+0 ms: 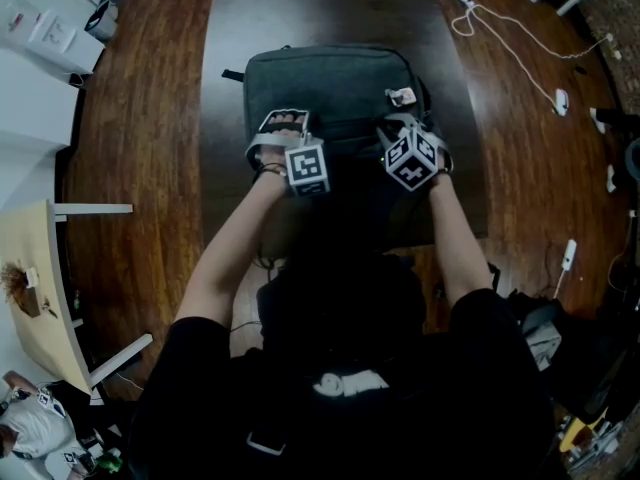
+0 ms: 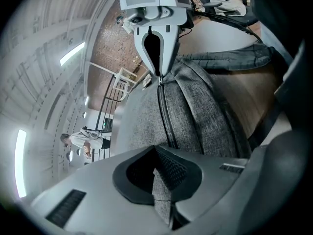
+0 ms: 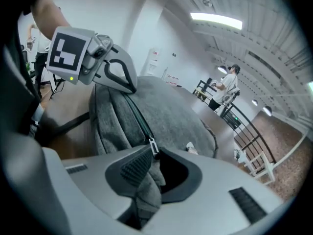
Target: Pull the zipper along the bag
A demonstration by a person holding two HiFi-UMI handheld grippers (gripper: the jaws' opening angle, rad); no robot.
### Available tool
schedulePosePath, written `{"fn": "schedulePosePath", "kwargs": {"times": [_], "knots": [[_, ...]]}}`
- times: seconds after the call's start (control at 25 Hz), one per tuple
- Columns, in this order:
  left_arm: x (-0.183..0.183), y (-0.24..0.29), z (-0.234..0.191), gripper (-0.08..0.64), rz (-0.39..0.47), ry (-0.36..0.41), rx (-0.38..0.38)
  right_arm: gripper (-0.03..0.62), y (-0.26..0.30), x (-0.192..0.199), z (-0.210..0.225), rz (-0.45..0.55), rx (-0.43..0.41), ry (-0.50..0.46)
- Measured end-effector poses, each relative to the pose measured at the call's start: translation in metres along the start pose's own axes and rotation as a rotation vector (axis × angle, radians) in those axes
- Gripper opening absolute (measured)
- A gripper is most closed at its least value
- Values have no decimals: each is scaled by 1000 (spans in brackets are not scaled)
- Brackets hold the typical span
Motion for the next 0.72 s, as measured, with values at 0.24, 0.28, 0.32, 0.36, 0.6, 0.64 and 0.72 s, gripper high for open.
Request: {"fn": "schedulePosePath", "kwargs": {"times": [0.24,0.28,0.32,0.36,0.6,0.64,0.72], "knots": [[2,7,0,-5,-25,38,-6,75,-22,-8,1,46,98,-65],[2,7,1,-5,-26,34,-6,75,-24,-12,-2,57,107,-85],[3,7,2,-5,-26,28,-5,75,-25,-16,-7,68,112,-107],[4,6,4,-5,-23,19,-6,74,-25,-20,-13,77,111,-128],[-3,2,4,-5,-16,-20,-26,23,-18,-39,-31,101,121,-222],[-4,4,3,-5,-15,-23,-31,23,-16,-41,-32,109,123,-239],[-5,5,2,-5,-11,-30,-39,23,-12,-45,-36,125,119,-266]]}}
Point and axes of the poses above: the fingertips, and each gripper's own axes: y forward along the fingers, z to its right, x out of its underside, the point moved 9 cm from there along -y, backward along the fingers, and after that the axes turned 3 degrees about x, right-handed, at the moved point
